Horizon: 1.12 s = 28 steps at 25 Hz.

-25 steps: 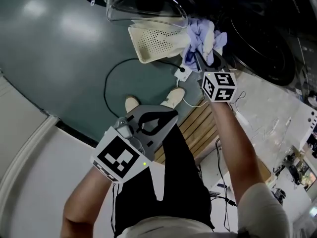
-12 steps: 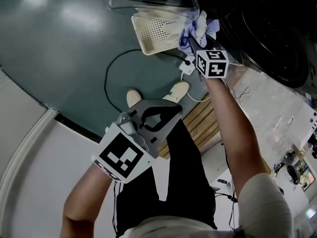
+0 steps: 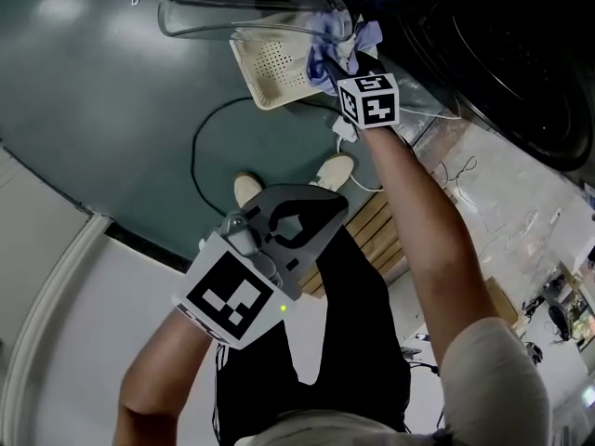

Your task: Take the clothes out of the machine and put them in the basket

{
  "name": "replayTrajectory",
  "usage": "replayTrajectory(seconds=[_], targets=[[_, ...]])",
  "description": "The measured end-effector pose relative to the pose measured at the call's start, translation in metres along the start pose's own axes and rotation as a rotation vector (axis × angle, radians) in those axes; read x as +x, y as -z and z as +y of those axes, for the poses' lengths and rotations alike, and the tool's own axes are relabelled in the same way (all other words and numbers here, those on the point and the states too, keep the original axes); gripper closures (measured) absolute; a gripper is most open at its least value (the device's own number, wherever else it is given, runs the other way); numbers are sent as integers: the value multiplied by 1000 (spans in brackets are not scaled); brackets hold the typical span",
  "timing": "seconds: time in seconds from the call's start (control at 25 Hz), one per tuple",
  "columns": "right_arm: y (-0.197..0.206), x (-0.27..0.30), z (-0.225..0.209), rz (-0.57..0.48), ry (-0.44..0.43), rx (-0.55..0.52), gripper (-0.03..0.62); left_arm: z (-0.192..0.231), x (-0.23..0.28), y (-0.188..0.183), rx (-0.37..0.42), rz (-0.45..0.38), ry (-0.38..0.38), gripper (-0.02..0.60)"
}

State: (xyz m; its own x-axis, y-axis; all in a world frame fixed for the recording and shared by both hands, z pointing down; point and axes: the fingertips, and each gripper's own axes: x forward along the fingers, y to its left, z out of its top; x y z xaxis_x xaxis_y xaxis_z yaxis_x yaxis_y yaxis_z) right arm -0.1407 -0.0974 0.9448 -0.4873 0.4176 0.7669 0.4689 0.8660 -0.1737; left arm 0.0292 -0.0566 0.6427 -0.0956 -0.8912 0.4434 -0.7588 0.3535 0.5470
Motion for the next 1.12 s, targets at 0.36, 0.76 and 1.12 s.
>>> replayTrajectory(seconds=[0.36,0.76,1.12], targets=[[21,39,-16,39,-44,40,419,20,35,-9,37,32,-2,583],[32,65,-23,53,-88,41,383,42,52,-6,27,27,-6,583],[34,56,-19,59,-101,38,382,40,56,-13,29,30,13,583]])
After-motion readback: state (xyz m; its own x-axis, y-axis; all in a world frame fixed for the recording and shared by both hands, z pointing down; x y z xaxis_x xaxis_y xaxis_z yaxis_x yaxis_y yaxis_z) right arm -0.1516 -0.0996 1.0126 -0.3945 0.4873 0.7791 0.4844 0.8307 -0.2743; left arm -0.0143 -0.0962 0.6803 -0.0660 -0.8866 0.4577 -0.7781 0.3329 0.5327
